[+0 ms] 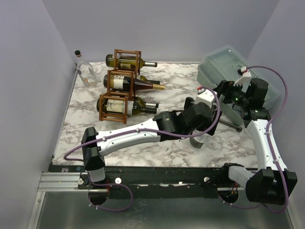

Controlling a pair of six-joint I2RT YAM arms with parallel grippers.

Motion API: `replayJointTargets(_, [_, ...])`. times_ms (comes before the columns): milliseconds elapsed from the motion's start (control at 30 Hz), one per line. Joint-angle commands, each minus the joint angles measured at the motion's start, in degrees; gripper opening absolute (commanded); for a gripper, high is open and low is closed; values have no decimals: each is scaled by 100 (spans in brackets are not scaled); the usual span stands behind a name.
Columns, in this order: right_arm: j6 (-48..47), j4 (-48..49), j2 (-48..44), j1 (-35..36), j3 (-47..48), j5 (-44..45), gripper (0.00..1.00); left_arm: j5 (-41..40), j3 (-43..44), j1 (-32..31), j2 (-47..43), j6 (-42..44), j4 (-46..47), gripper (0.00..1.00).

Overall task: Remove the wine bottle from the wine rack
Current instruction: Move the wine bottle to the center of the board.

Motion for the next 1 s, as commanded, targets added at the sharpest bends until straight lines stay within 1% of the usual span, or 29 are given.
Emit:
replayJointTargets(0, [114, 209, 2, -10, -80, 162, 100, -812, 935, -151, 567, -290, -1265, 98])
replayJointTargets(167, [119, 215, 32, -16, -92, 301, 100, -880, 1531, -212, 1071, -472, -1558, 90])
replayJointTargets(300, [127, 230, 58, -11, -101, 324, 100, -993, 2027, -213, 1497, -557, -1858, 87])
replayJointTargets(367, [117, 242, 66, -12, -109, 333, 100, -928, 2151, -218, 1646, -558, -1862, 83])
replayJointTargets(467, [119, 239, 84, -13, -119, 371, 100, -829, 2258, -214, 1811, -584, -1873, 79])
replayJointTargets(667, [110, 243, 101, -15, -125, 361, 100, -919, 2262, -221, 2018, -779, -1970, 69])
replayJointTargets(967, [110, 248, 94, -16, -136, 319, 100, -1144, 2399, -221, 2309, -866, -1994, 62])
